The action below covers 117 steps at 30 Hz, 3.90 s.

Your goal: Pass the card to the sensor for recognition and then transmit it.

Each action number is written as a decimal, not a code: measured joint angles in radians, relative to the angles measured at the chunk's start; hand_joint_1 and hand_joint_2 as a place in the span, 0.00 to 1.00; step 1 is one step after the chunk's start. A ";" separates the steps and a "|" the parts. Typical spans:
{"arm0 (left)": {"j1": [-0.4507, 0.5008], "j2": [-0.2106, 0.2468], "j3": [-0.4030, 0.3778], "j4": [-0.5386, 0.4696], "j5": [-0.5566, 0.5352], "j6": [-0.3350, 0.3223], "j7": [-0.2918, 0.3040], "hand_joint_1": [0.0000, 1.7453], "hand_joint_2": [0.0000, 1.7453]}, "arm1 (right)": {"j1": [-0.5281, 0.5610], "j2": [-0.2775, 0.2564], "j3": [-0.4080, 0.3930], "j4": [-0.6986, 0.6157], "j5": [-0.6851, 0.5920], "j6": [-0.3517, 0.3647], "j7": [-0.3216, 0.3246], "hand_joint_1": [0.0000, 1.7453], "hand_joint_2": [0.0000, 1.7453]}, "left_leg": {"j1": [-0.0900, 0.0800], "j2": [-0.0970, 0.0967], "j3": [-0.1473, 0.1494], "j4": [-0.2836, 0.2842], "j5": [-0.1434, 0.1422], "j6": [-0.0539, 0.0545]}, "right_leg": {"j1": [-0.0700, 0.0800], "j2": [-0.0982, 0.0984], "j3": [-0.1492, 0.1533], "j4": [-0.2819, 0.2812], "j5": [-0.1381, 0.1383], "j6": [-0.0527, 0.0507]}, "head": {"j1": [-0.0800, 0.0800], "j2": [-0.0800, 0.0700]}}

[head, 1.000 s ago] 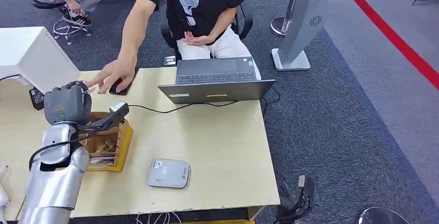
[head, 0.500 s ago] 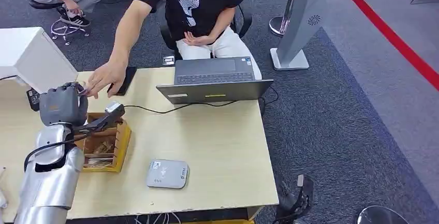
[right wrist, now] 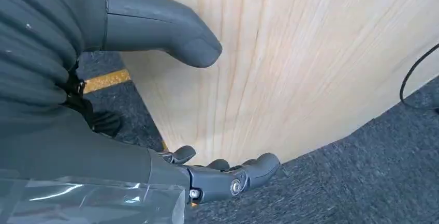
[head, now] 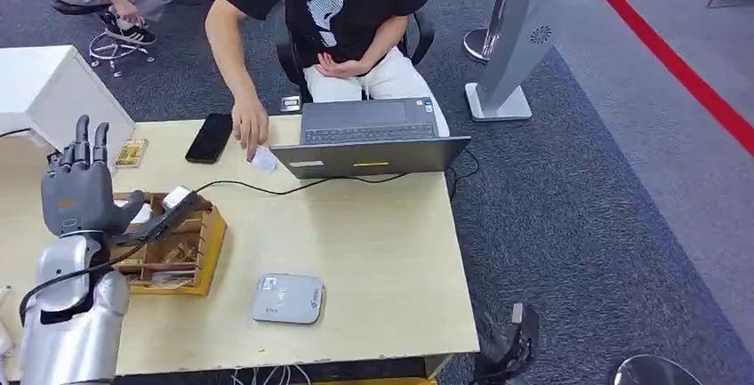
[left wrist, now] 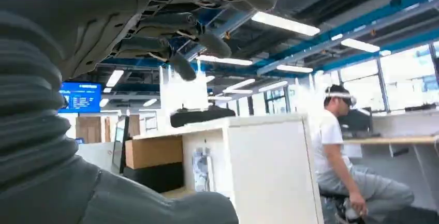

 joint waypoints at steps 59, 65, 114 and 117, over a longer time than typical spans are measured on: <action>0.373 0.156 -0.102 -0.114 -0.027 0.058 -0.022 0.00 1.00 | 0.048 -0.010 -0.047 -0.009 -0.011 0.036 -0.021 0.00 1.00 | -0.004 -0.008 -0.002 0.000 -0.003 0.002 | -0.002 -0.009 0.002 -0.001 -0.004 0.004 | 0.000 0.000; 0.361 0.155 -0.102 -0.087 -0.027 0.059 -0.022 0.00 1.00 | 0.047 -0.009 -0.043 -0.009 -0.011 0.036 -0.021 0.00 1.00 | -0.004 -0.008 -0.002 0.000 -0.003 0.002 | -0.002 -0.009 0.002 -0.001 -0.004 0.004 | 0.000 0.000; 0.358 0.124 -0.168 -0.026 -0.028 0.050 -0.061 0.53 1.00 | 0.047 -0.009 -0.026 -0.010 0.003 0.031 -0.038 0.00 1.00 | -0.004 -0.008 -0.002 0.000 -0.003 0.002 | -0.002 -0.009 0.002 -0.001 -0.004 0.004 | 0.000 0.000; 0.360 0.125 -0.168 -0.026 -0.027 0.050 -0.061 1.00 1.00 | 0.047 -0.009 -0.025 -0.010 0.004 0.031 -0.040 0.00 1.00 | -0.004 -0.008 -0.002 0.000 -0.003 0.002 | -0.002 -0.009 0.002 -0.001 -0.004 0.004 | 0.000 0.000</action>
